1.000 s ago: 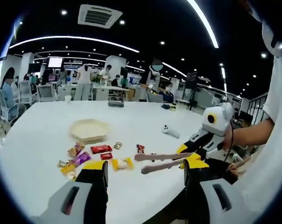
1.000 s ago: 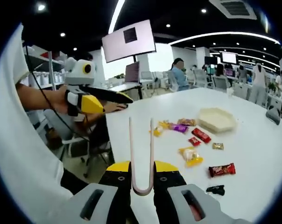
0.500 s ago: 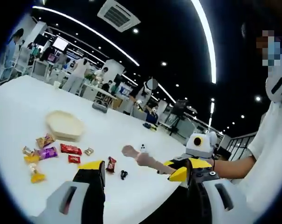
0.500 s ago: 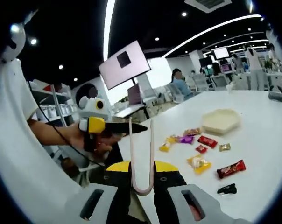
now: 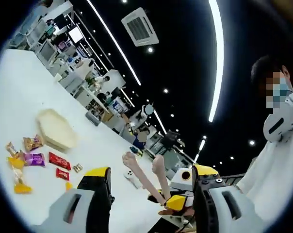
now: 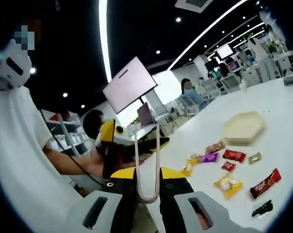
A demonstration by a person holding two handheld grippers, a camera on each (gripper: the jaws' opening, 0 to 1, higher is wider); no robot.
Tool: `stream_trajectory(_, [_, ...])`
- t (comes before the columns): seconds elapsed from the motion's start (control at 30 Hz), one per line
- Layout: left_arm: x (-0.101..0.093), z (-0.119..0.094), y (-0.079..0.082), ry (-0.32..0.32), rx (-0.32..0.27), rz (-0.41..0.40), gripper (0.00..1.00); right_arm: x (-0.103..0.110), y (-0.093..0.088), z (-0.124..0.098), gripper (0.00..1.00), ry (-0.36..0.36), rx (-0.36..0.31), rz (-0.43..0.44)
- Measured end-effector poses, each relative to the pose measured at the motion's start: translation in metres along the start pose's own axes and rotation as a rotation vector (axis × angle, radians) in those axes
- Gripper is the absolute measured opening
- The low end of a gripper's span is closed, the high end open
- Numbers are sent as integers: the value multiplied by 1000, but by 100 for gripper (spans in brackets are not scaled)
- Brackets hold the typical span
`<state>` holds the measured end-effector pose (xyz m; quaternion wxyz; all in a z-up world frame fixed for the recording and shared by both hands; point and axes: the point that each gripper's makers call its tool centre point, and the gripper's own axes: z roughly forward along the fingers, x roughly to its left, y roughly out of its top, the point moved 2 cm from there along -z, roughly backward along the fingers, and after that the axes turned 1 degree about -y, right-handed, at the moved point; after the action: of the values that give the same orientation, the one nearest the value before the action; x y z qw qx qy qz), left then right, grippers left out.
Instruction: Place the target food into the container with the food tongs after gripping and lifting it, then release it inside without dropping or visibly crushing the food.
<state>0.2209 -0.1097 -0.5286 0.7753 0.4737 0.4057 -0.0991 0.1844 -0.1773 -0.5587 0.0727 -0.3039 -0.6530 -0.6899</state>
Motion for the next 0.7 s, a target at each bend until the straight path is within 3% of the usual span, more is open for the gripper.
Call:
stream_trajectory(0.23, [19, -4, 39, -75, -109, -71, 63, -4, 16, 30, 16, 11, -86, 122])
stream_trajectory(0.47, [35, -4, 52, -112, -75, -67, 54, -9, 13, 51, 16, 14, -87, 158])
stream_trajectory(0.53, [37, -5, 58, -153, -85, -93, 51, -12, 11, 58, 16, 9, -100, 165])
stream_trajectory(0.7, [44, -6, 58, -183, -62, -138, 44, -14, 11, 64, 16, -7, -137, 233])
